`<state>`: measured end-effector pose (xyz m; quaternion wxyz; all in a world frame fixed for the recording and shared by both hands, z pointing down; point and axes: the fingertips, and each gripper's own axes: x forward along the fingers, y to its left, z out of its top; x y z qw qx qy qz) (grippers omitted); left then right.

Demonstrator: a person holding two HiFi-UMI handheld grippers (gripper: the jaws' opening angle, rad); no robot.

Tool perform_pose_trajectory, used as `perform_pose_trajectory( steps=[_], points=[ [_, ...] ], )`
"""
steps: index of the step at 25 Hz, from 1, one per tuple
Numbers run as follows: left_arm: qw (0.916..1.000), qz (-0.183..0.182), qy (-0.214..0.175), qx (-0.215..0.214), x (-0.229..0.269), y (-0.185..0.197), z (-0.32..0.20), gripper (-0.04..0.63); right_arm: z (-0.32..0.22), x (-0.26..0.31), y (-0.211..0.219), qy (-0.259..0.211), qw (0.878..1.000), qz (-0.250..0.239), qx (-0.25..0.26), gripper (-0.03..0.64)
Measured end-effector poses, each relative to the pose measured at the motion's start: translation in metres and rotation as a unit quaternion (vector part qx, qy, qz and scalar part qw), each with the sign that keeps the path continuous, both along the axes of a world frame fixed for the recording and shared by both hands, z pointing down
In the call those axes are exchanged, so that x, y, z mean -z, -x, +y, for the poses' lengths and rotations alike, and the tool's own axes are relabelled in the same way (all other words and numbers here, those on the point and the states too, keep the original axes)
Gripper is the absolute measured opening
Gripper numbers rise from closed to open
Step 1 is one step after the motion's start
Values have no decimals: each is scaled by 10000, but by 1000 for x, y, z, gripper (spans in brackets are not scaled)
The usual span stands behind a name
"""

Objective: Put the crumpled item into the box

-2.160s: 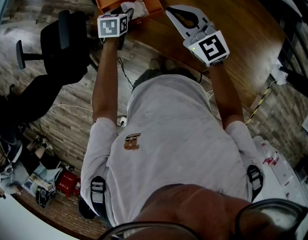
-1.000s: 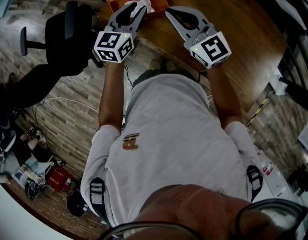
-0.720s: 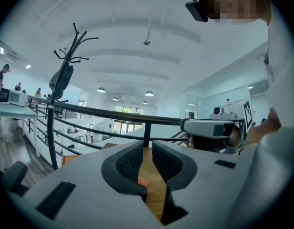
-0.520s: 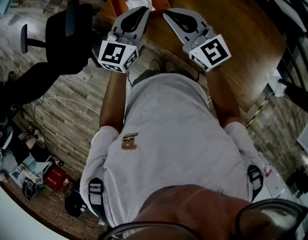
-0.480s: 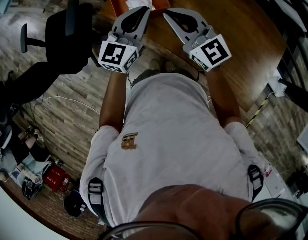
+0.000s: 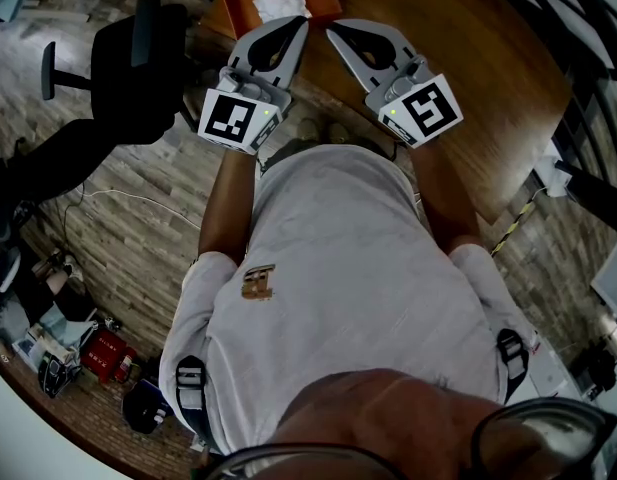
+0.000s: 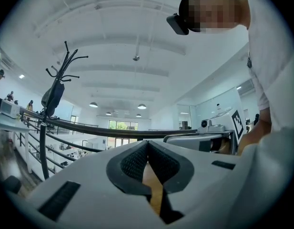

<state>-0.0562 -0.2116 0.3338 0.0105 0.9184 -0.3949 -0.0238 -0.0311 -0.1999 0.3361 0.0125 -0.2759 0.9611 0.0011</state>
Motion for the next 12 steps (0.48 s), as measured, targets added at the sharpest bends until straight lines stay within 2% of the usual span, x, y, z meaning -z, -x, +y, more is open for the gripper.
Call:
perform_pose_trajectory(
  steps=[12],
  points=[
    [9999, 53, -77, 66, 5, 1, 9, 20, 7, 2, 4, -85, 9999, 63, 72, 32]
  ],
)
